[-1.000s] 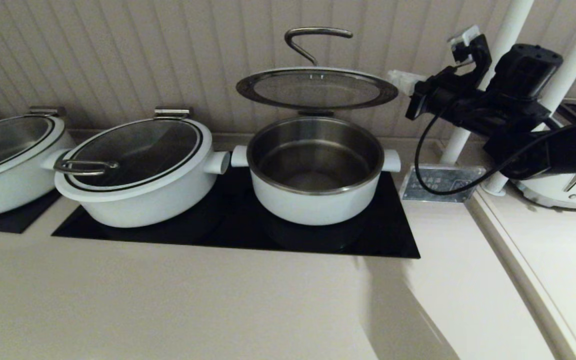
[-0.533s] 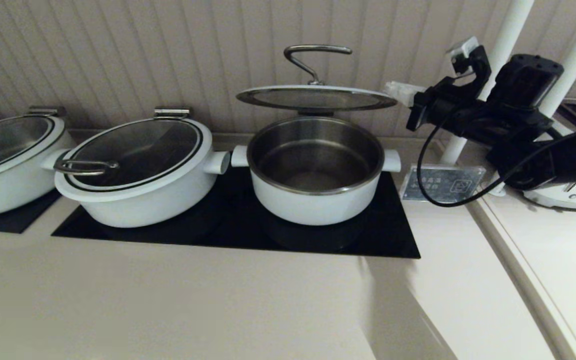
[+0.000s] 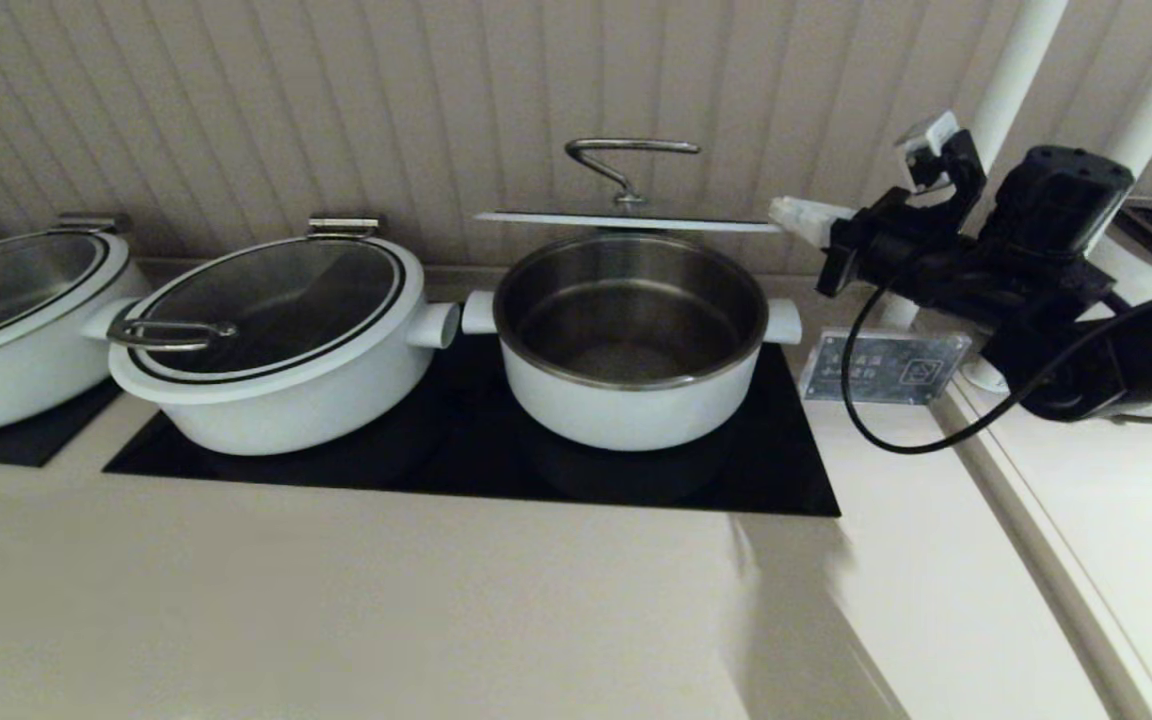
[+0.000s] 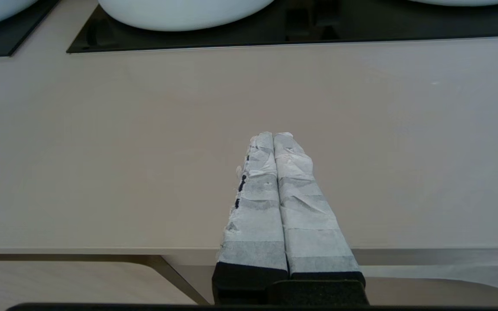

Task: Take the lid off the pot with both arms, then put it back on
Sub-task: Close the pot lid

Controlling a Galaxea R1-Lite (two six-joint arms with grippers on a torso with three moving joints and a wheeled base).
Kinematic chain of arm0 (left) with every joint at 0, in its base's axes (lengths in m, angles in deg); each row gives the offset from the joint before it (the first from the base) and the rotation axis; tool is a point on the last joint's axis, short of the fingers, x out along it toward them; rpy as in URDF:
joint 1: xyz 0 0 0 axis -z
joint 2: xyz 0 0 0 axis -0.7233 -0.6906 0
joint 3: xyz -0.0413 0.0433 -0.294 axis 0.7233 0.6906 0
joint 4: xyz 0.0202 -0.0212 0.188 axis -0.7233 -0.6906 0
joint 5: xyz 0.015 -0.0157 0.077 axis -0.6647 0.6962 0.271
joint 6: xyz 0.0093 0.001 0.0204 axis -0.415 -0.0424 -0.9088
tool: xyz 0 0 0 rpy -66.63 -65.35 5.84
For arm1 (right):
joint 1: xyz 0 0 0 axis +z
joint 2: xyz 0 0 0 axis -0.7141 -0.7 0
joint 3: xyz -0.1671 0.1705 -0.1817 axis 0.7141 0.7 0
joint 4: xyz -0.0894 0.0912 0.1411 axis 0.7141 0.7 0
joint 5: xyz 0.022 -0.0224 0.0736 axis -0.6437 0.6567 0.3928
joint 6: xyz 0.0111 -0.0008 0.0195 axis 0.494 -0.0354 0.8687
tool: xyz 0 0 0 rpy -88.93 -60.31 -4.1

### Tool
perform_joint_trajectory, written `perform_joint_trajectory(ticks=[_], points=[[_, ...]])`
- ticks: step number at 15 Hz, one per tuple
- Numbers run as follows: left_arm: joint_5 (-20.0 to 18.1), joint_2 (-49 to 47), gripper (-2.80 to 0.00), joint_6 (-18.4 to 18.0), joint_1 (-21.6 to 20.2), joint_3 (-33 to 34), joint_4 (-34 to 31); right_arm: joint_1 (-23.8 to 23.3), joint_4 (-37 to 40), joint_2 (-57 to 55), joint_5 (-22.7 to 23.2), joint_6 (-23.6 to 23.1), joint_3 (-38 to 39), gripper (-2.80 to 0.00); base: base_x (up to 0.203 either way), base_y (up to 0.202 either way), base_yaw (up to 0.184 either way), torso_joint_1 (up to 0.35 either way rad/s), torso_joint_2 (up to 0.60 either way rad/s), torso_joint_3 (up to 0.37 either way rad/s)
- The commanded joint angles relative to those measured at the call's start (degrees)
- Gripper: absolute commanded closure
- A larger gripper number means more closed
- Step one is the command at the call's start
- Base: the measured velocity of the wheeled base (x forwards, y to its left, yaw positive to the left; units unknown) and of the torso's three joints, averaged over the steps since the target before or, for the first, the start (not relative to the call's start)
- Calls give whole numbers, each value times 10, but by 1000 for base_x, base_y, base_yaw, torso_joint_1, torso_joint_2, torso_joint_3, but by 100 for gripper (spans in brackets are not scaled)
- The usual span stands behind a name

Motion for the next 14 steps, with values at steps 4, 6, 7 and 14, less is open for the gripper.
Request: perform_joint_trajectory(ticks=[4,6,7,14], points=[[0,0,0,0,0,0,0,8,-27,6,2,-1,39,0,0,0,0,0,0,0],[0,0,0,0,0,0,0,16,-39,10,2,-1,60,0,0,0,0,0,0,0],[0,0,0,0,0,0,0,19,-43,10,2,-1,65,0,0,0,0,0,0,0],[0,0,0,0,0,0,0,20,-57,7,1,-5,93,0,0,0,0,0,0,0]])
